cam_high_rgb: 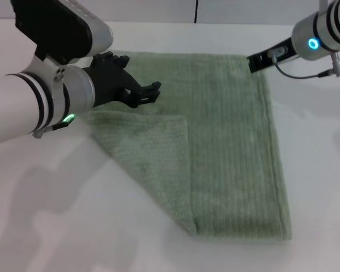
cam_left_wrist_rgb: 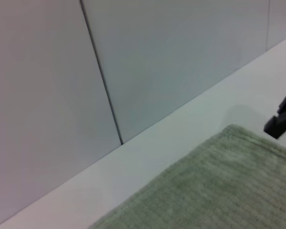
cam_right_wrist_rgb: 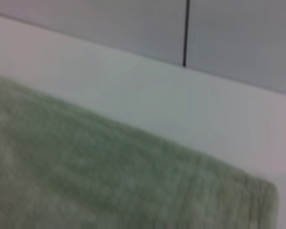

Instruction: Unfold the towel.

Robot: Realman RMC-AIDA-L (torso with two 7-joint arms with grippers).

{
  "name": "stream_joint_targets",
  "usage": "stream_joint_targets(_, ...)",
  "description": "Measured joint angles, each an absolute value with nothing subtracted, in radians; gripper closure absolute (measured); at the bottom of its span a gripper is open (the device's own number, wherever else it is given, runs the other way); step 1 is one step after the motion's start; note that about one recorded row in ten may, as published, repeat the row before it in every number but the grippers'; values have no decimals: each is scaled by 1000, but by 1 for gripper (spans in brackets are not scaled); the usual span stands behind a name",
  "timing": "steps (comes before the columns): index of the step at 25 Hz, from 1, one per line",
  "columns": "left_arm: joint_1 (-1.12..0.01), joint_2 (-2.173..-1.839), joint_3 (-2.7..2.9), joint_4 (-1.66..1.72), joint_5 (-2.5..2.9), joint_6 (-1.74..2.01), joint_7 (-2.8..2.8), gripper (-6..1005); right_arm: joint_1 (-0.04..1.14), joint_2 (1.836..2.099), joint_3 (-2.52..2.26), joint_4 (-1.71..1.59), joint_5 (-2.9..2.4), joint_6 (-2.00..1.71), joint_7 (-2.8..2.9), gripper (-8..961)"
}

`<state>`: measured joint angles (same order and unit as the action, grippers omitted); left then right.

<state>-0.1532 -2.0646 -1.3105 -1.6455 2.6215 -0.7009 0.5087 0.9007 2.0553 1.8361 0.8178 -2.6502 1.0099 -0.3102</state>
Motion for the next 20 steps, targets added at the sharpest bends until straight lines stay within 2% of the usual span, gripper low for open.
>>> stream_joint_targets(20,-190,-2066,-1233,-1591,2625,-637,509,208,877,2058,1839,712,-2657,916,-310,949)
